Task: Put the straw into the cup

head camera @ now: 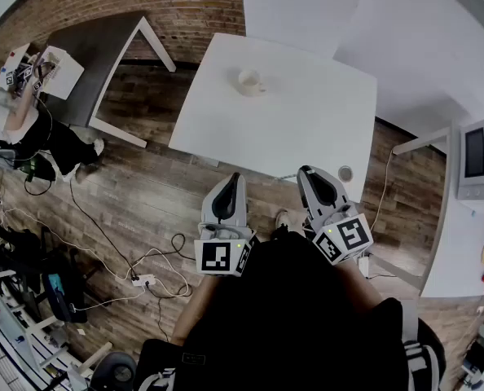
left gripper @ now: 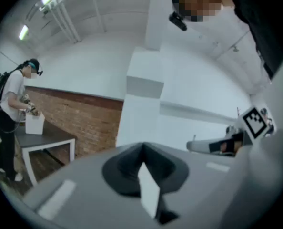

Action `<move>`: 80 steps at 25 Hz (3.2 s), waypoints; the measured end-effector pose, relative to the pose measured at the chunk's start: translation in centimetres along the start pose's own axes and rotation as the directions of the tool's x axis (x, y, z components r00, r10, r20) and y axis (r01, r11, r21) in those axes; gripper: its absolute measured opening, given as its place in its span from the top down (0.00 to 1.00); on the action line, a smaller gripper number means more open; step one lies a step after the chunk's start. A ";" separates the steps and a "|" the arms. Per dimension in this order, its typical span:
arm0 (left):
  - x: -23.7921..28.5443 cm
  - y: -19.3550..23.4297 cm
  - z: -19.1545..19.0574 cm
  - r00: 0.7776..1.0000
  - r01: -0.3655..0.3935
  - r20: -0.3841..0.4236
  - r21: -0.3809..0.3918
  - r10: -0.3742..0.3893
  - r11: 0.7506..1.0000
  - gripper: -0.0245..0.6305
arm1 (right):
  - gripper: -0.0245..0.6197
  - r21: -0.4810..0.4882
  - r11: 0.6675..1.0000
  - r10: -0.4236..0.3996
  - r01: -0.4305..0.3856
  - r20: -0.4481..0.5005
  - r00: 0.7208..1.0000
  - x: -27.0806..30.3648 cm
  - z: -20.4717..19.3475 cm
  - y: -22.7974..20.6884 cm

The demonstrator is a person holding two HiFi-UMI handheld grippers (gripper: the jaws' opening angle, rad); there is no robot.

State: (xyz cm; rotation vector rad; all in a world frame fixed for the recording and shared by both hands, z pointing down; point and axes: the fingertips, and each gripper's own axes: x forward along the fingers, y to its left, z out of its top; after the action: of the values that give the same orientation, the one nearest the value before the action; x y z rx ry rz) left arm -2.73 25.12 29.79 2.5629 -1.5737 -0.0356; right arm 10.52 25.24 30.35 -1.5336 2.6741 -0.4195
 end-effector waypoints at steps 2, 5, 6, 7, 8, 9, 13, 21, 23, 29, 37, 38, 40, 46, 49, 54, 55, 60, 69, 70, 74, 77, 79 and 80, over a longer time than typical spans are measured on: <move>0.1 0.0 -0.1 1.000 0.002 0.000 -0.001 -0.002 1.000 0.96 | 0.93 0.000 1.000 -0.001 0.001 0.003 1.000 0.1 0.0 -0.1; 0.2 -0.1 -0.1 1.000 0.002 0.002 0.002 -0.002 1.000 0.96 | 0.93 0.000 1.000 -0.001 0.001 0.004 1.000 -0.1 0.0 -0.2; 0.2 -0.3 -0.1 1.000 0.003 0.002 0.003 -0.003 1.000 0.96 | 0.93 -0.001 1.000 -0.001 0.001 0.004 1.000 -0.2 0.0 -0.2; 0.2 -0.4 -0.1 1.000 0.004 0.002 0.003 -0.004 1.000 0.96 | 0.93 -0.001 1.000 0.000 0.000 0.004 1.000 -0.2 0.0 -0.3; 0.3 -0.5 -0.1 1.000 0.004 0.002 0.003 -0.004 1.000 0.96 | 0.93 -0.001 1.000 0.000 0.000 0.005 1.000 -0.3 0.0 -0.4; 0.4 -0.7 -0.2 1.000 0.004 0.002 0.004 -0.004 1.000 0.96 | 0.93 0.000 1.000 0.001 -0.001 0.005 1.000 -0.3 0.0 -0.5; 0.7 -1.0 -0.2 1.000 0.004 0.003 0.006 -0.004 1.000 0.96 | 0.93 0.028 1.000 0.008 -0.008 0.015 1.000 -0.4 0.1 -1.0; 1.3 -2.1 -0.3 1.000 -0.010 0.000 0.012 0.010 1.000 0.96 | 0.93 0.047 0.999 0.016 -0.017 0.033 0.999 -1.3 0.6 -2.3; 1.6 -2.8 -0.5 1.000 -0.012 -0.003 0.013 0.012 1.000 0.96 | 0.93 0.044 0.999 0.019 -0.020 0.032 0.999 -1.7 0.7 -2.9; 2.7 -6.1 -0.9 1.000 -0.017 -0.013 0.009 0.017 1.000 0.96 | 0.93 0.056 0.998 0.039 -0.040 0.020 0.999 -3.4 0.6 -5.3; 2.5 -7.4 -1.5 0.997 -0.068 -0.033 0.029 0.069 0.997 0.96 | 0.93 0.061 0.994 0.086 -0.087 0.031 0.996 -3.4 1.1 -7.4; 2.5 -7.2 -1.5 0.996 -0.075 -0.037 0.026 0.076 0.997 0.96 | 0.93 0.063 0.994 0.088 -0.089 0.030 0.996 -3.2 1.2 -7.3; 2.8 -6.5 -1.7 0.996 -0.084 -0.039 0.019 0.085 0.996 0.96 | 0.93 0.064 0.994 0.088 -0.090 0.028 0.996 -2.6 1.2 -7.4; 5.8 -4.5 -2.4 0.998 -0.047 -0.040 0.002 0.047 0.999 0.96 | 0.93 0.059 0.997 0.049 -0.050 0.024 0.999 0.3 1.2 -8.6; 7.6 -2.9 -2.3 0.999 -0.026 -0.043 -0.006 0.025 1.000 0.96 | 0.93 0.054 0.998 0.024 -0.025 0.019 1.000 2.4 1.5 -9.2; 10.8 0.9 -1.1 1.000 0.006 -0.031 -0.009 -0.006 1.000 0.96 | 0.93 0.033 0.999 -0.012 0.012 0.016 1.000 7.0 2.6 -9.9; 11.4 1.8 -1.0 0.999 0.012 -0.032 -0.009 -0.012 1.000 0.96 | 0.93 0.031 0.999 -0.020 0.020 0.016 1.000 8.0 2.7 -10.0; 14.2 6.7 -0.1 0.999 0.032 -0.043 -0.019 -0.033 0.999 0.96 | 0.93 0.020 0.998 -0.057 0.057 0.012 0.998 13.5 3.6 -10.3; 17.9 14.0 0.2 0.993 0.095 -0.062 -0.050 -0.098 0.994 0.96 | 0.93 -0.002 0.990 -0.143 0.143 0.011 0.990 21.3 4.5 -10.7; 18.4 14.8 0.3 0.993 0.100 -0.061 -0.058 -0.103 0.993 0.96 | 0.93 -0.003 0.989 -0.150 0.150 0.009 0.989 22.1 4.6 -10.6; 20.4 17.0 0.6 0.989 0.126 -0.065 -0.070 -0.130 0.990 0.96 | 0.93 -0.001 0.985 -0.170 0.170 -0.002 0.985 24.6 4.9 -10.5; 21.6 17.4 0.3 0.988 0.134 -0.066 -0.083 -0.139 0.988 0.96 | 0.93 0.000 0.984 -0.177 0.177 -0.010 0.984 25.3 4.8 -10.7; 22.4 17.5 0.1 0.988 0.132 -0.073 -0.087 -0.139 0.987 0.96 | 0.93 0.006 0.985 -0.174 0.174 -0.018 0.985 25.9 4.6 -11.0; 23.0 17.6 0.0 0.988 0.129 -0.077 -0.087 -0.136 0.988 0.96 | 0.93 0.010 0.985 -0.171 0.171 -0.021 0.985 26.2 4.5 -11.3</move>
State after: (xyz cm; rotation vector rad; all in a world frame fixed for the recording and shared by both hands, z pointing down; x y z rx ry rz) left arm -7.90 -3.14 33.11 2.5668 -1.3428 -0.0067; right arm 7.29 -3.41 31.59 -1.7723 2.5583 -0.4589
